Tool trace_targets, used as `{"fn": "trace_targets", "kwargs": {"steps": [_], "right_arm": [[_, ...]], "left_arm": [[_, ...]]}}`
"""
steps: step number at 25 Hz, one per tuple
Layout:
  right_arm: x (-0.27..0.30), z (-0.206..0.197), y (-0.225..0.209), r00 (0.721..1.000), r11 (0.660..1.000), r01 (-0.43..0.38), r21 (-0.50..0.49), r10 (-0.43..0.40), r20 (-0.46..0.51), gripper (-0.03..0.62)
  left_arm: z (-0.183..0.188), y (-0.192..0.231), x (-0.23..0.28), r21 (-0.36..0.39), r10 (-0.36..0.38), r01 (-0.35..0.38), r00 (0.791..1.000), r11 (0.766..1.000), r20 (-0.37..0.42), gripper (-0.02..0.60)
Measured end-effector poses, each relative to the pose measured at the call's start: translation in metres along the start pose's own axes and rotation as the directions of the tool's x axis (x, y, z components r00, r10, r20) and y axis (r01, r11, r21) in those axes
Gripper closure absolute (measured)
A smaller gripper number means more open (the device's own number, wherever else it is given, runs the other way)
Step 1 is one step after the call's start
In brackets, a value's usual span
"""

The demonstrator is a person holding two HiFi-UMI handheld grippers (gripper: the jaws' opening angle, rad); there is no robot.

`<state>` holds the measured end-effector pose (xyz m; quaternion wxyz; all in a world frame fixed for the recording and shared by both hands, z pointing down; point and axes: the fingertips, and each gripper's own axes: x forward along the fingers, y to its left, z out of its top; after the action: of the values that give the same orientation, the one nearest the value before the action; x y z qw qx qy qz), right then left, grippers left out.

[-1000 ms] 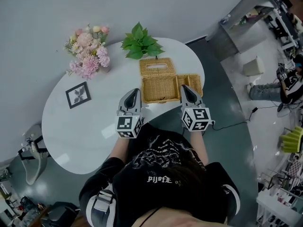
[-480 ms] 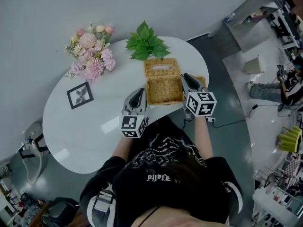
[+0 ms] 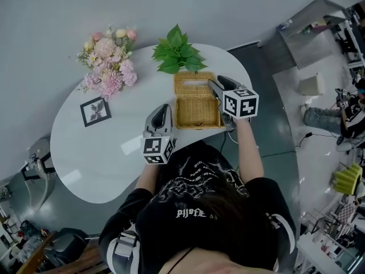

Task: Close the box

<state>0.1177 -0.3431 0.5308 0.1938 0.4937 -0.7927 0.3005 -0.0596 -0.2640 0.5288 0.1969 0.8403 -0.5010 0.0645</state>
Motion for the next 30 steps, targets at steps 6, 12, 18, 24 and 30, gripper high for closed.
{"fn": "trace_targets", "kwargs": {"steps": [6, 12, 18, 24, 30], "right_arm": [[0.036, 0.009, -0.012, 0.992, 0.998, -0.067, 0.002, 0.067, -0.105, 0.395], [0.064, 0.017, -0.021, 0.976, 0.994, -0.09, -0.054, 0.078, -0.203, 0.395], [0.093, 0.007, -0.026, 0.946, 0.99, -0.138, -0.03, 0.123, -0.299, 0.396], [0.115, 0.001, -0.031, 0.921, 0.986, -0.167, 0.013, 0.161, -0.356, 0.414], [0.129, -0.004, -0.03, 0.892, 0.979, -0.202, 0.006, 0.187, -0.412, 0.414]], "left_arm": [[0.0, 0.004, 0.0, 0.009, 0.055, -0.055, 0.998, 0.998, -0.008, 0.557], [-0.001, 0.014, 0.003, 0.007, 0.11, -0.11, 0.994, 0.994, -0.026, 0.556], [-0.003, 0.016, 0.005, 0.012, 0.13, -0.13, 0.991, 0.991, -0.036, 0.557], [-0.007, 0.013, 0.008, 0.02, 0.144, -0.143, 0.988, 0.989, -0.05, 0.557], [-0.008, 0.015, 0.011, 0.026, 0.155, -0.153, 0.986, 0.988, -0.058, 0.557]]}}
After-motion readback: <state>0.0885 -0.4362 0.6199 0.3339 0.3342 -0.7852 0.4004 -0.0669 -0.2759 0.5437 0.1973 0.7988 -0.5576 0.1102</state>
